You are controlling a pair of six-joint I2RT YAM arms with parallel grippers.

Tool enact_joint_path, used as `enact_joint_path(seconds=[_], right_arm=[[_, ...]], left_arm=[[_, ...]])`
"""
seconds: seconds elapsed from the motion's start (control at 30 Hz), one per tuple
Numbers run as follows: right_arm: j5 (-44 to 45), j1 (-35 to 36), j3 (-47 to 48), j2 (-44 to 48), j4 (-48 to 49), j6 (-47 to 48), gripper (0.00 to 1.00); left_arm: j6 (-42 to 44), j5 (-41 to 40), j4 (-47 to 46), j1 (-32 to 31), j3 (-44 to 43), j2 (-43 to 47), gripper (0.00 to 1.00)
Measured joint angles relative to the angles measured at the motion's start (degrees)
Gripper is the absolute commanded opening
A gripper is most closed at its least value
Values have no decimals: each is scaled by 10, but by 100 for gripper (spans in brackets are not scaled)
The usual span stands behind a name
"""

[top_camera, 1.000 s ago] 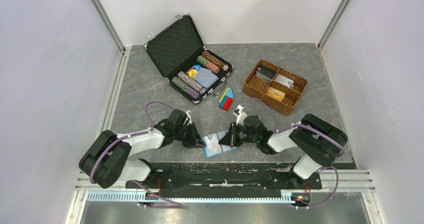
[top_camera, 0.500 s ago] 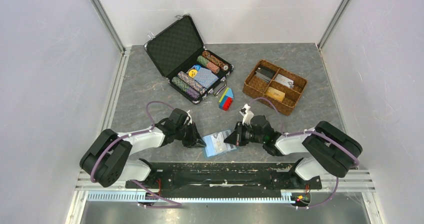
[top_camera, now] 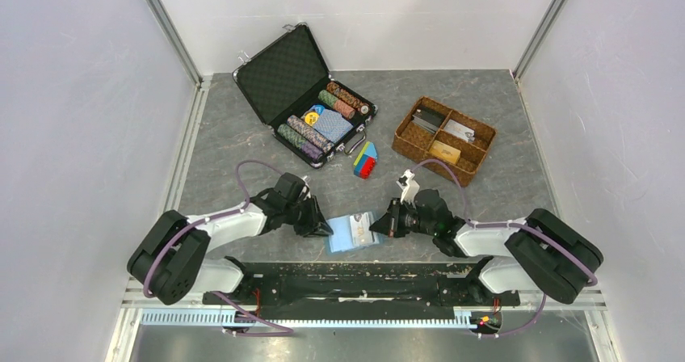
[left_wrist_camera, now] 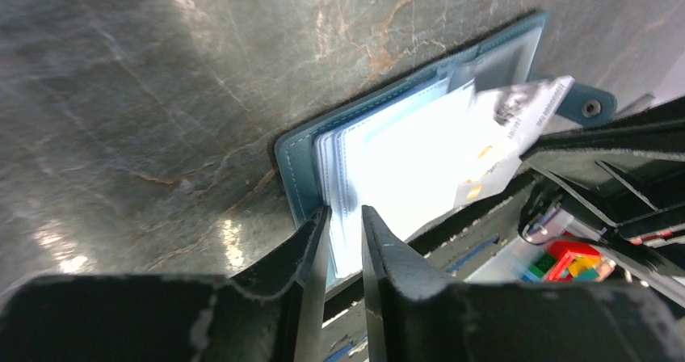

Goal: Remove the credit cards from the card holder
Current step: Remove the credit card from the card holder.

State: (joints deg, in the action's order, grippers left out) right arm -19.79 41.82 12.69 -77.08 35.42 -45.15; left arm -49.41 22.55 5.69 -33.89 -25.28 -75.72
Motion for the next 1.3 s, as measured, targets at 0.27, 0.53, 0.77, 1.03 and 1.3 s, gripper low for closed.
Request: enact_joint_path(seconds=[0.27,0.53,0.77,1.03,1.3], right_arm=[[7,0,-12,27,-10,8,0],[13,-4,-12,37,-23,11,2],[17,-4,-12,37,-29,-5,22],[21,-3,-13,14,-16,-28,29],[24,-3,-12,-21,-2,-35,29]], left_arm=[[16,-86,98,-11,-39,47,39],[22,-121,127,-38,-75,79,42],[21,-80,72,-54,-74,48,34],[21,-29,-16,-90,-75,-20,26],[19,-17,-80,-93,-76,-76,20]])
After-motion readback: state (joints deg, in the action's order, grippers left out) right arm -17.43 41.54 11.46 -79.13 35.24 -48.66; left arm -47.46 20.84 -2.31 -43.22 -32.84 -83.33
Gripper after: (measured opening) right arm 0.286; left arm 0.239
